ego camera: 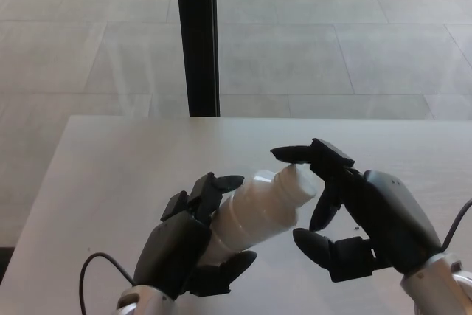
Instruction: The robot uses its left hand to to lift the bottle kept on the middle of the desk and tilts it towards its right hand. It then uses its right hand to rotate its cap to open it and places the bottle and cap back on the desk
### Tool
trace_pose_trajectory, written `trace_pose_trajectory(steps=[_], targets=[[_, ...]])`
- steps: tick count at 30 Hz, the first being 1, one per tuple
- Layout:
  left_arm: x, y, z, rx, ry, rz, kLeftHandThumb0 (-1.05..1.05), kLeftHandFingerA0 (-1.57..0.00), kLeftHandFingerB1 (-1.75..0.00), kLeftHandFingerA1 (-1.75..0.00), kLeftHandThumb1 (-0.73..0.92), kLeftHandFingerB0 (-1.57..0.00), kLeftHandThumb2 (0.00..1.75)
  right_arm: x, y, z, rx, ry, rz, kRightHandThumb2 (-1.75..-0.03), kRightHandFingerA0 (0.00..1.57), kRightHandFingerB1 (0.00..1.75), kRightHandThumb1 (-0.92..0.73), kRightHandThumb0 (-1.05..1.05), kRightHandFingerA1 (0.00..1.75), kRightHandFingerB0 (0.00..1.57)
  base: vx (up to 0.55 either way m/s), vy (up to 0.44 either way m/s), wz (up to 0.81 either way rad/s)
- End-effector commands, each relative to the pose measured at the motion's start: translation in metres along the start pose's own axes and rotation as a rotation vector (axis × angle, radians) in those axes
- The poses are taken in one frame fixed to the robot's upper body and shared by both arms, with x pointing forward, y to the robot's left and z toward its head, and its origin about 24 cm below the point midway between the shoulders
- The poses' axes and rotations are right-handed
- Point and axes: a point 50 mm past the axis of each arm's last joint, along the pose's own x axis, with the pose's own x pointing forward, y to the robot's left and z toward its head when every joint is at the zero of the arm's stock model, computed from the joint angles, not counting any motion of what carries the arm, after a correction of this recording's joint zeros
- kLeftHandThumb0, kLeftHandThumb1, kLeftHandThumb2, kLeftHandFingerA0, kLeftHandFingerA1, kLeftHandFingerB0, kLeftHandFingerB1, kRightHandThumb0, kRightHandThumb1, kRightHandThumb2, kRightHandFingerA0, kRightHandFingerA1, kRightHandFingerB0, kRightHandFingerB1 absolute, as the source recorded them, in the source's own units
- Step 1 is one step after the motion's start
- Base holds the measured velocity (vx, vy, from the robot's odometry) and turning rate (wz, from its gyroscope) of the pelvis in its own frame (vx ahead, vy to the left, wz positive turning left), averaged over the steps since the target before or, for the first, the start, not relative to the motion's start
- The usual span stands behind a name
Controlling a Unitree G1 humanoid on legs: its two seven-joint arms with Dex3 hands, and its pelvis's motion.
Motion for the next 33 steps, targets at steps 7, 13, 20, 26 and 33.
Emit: trace_pose_trajectory(steps=[7,13,20,26,33], targets=[[0.0,0.003,-0.003,0.039,0.028,-0.009,-0.31,-0.87,-0.81,-1.22,0.71,-0.78,0.69,-0.003,0.004,-0.007,0.005,0.052,0.028,-1.08,1.28,0.82,-0.61,-1.05,1.33,0.43,0.0,0.0,0.0],[-0.001,0.002,-0.001,0.004,0.015,0.012,-0.18,-0.88,-1.04,-1.59,0.72,-0.75,0.78,-0.001,0.003,-0.006,0.0,0.04,0.009,-1.1,1.25,0.85,-0.65,-1.05,1.31,0.48,0.0,0.0,0.0],[-0.005,-0.001,-0.003,-0.066,-0.005,0.018,-0.12,-1.02,-1.75,-1.75,0.43,-0.86,1.41,-0.001,-0.004,-0.012,-0.005,0.054,-0.039,-1.11,1.25,0.86,-0.65,-1.05,1.33,0.48,0.0,0.0,0.0],[-0.005,-0.002,-0.004,-0.04,0.015,-0.002,-0.08,-0.98,-1.72,-1.75,0.44,-0.76,1.38,-0.001,-0.018,-0.014,-0.02,0.068,-0.089,-0.65,1.12,0.93,-0.82,-1.02,1.41,0.42,0.0,0.0,0.0],[-0.008,-0.001,-0.003,0.105,-0.002,-0.06,-0.1,-0.96,-1.71,-1.75,0.45,-0.75,1.34,-0.005,-0.047,-0.023,-0.022,0.099,-0.182,-1.11,1.21,0.88,-0.67,-1.05,1.34,0.5,0.0,0.0,0.0]])
